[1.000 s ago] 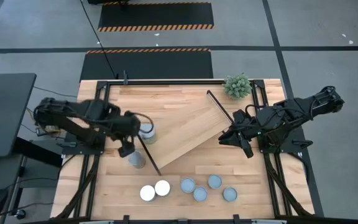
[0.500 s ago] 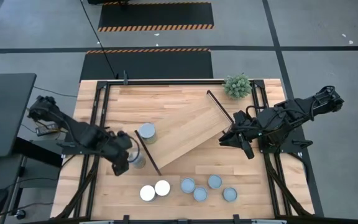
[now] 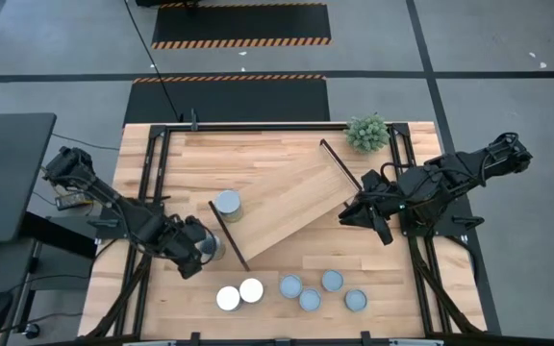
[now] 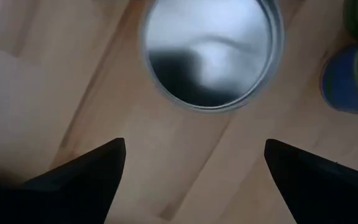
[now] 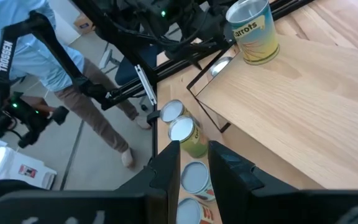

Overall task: Pick and place cans onto a shelf
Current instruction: Put the canned peaches on the shelf

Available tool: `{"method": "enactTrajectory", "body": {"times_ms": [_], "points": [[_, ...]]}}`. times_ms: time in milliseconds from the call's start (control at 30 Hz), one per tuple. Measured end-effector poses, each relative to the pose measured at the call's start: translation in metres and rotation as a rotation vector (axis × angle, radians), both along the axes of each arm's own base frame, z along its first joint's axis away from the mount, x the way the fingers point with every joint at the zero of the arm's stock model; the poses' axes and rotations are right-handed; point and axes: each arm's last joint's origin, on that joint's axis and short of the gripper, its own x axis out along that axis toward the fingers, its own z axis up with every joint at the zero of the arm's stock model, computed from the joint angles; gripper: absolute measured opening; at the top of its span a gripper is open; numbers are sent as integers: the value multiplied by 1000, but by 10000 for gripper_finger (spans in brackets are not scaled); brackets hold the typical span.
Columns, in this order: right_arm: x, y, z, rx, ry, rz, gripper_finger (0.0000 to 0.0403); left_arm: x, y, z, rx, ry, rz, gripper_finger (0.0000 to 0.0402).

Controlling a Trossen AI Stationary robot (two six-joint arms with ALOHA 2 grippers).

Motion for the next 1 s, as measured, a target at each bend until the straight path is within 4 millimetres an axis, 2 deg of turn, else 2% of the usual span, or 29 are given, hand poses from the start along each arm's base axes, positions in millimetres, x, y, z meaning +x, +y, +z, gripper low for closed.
{"method": "enactTrajectory", "body": {"times_ms": [200, 400, 567, 800, 1000], "points": [[0, 0, 1, 24, -2, -10, 90, -1, 0, -21, 33, -72, 18, 389], [1, 0, 1, 48, -5, -28, 90, -4, -4, -37, 33, -130, -19, 389], [2, 0, 4, 49, -35, -51, 90, -5, -2, -47, 74, -189, 23, 389], [2, -1, 5, 40, -48, -65, 90, -5, -1, -57, 74, -237, 30, 389], [2, -1, 5, 38, -48, -64, 90, 0, -2, -55, 91, -327, 57, 389]]}}
